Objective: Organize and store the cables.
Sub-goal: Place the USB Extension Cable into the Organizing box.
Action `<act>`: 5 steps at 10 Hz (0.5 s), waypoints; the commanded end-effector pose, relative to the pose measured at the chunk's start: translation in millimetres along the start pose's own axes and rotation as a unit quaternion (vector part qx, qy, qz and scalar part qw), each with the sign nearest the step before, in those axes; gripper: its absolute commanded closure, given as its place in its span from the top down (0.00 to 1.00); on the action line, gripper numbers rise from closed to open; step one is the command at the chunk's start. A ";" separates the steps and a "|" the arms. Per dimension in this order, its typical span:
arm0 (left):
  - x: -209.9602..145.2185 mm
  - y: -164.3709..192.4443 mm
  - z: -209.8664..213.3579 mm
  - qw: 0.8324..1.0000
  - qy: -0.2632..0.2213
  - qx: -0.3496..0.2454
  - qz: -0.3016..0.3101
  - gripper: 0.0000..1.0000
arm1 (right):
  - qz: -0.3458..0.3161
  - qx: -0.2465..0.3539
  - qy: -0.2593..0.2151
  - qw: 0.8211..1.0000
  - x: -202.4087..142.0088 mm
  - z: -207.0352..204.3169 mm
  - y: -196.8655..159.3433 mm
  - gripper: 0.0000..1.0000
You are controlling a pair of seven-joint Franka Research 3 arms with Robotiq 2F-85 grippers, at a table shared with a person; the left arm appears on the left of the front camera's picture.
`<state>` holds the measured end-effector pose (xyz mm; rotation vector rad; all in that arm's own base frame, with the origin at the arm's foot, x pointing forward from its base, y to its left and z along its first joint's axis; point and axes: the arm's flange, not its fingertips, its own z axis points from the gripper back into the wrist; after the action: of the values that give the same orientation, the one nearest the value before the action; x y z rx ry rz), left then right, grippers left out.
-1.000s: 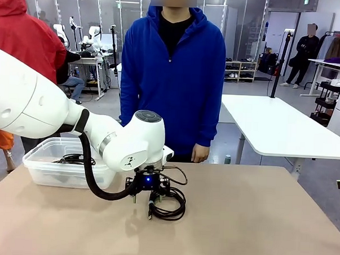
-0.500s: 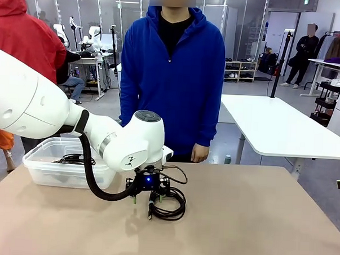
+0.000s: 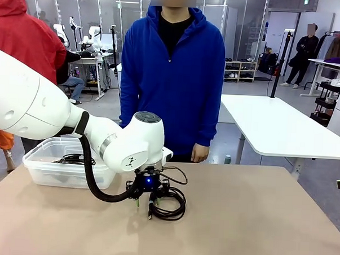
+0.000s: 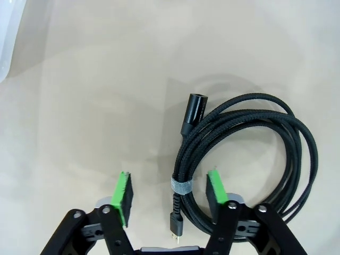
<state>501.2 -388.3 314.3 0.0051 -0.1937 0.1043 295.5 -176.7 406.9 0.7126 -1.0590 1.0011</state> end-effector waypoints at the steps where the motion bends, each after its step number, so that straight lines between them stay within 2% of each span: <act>1: 2.4 -2.8 0.8 1.000 0.006 -0.007 0.011 0.03 | 0.003 -0.003 -0.006 1.000 0.1 -1.4 -1.0 1.00; 2: 1.7 -3.5 0.9 1.000 0.005 -0.007 0.012 0.00 | 0.003 -0.003 -0.006 1.000 0.1 -1.4 -1.0 1.00; 5: 0.0 -5.5 -0.8 1.000 0.007 -0.011 0.010 0.00 | 0.003 -0.003 -0.006 1.000 0.1 -1.4 -1.0 1.00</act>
<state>500.3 -389.7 314.5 0.0025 -0.1931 0.1035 295.5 -176.8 406.9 0.7122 -1.0592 1.0007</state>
